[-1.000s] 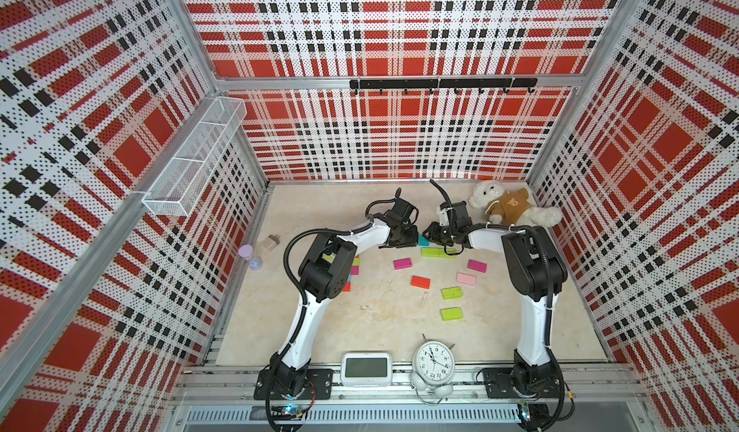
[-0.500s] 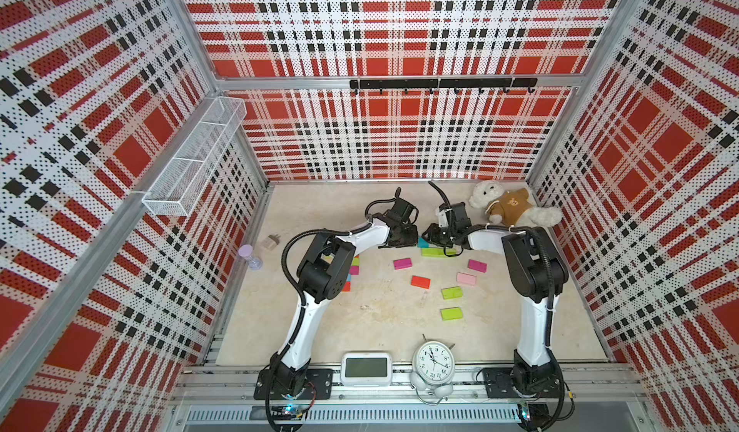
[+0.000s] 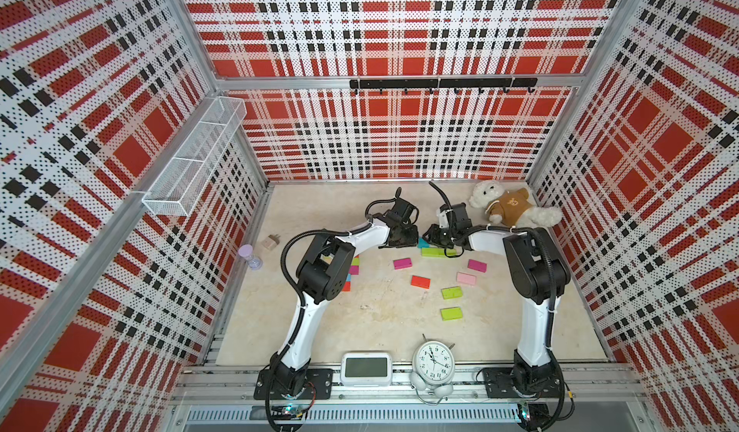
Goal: Assemble a carrot with building blocks
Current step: Assemble the building block at the center of the board.
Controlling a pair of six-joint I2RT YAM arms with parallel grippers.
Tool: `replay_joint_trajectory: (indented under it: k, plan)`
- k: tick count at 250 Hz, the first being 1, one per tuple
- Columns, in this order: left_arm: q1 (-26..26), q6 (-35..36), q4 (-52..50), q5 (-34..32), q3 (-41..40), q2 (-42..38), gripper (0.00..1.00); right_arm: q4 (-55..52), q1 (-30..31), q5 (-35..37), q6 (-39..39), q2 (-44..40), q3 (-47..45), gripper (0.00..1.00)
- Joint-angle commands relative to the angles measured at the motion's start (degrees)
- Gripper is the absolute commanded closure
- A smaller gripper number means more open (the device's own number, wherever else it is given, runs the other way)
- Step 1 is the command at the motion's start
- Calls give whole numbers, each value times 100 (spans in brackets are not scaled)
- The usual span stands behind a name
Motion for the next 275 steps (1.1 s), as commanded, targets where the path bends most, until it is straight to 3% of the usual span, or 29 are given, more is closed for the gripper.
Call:
replay_joint_trajectory:
  k: [1, 196, 251, 275]
  plan:
    - [-46, 18, 21, -43, -73, -246, 66, 46, 53, 55, 46, -236, -85, 69]
    - [20, -1, 13, -291, -94, -482, 66, -234, 19, 306, -20, -500, 150, 67]
    - [34, 195, -339, -623, 354, -767, 64, -511, -333, 402, -93, -1077, 200, 56]
    - [-92, 389, -697, -735, 848, -662, 62, -877, -575, 621, -196, -1413, 155, 43]
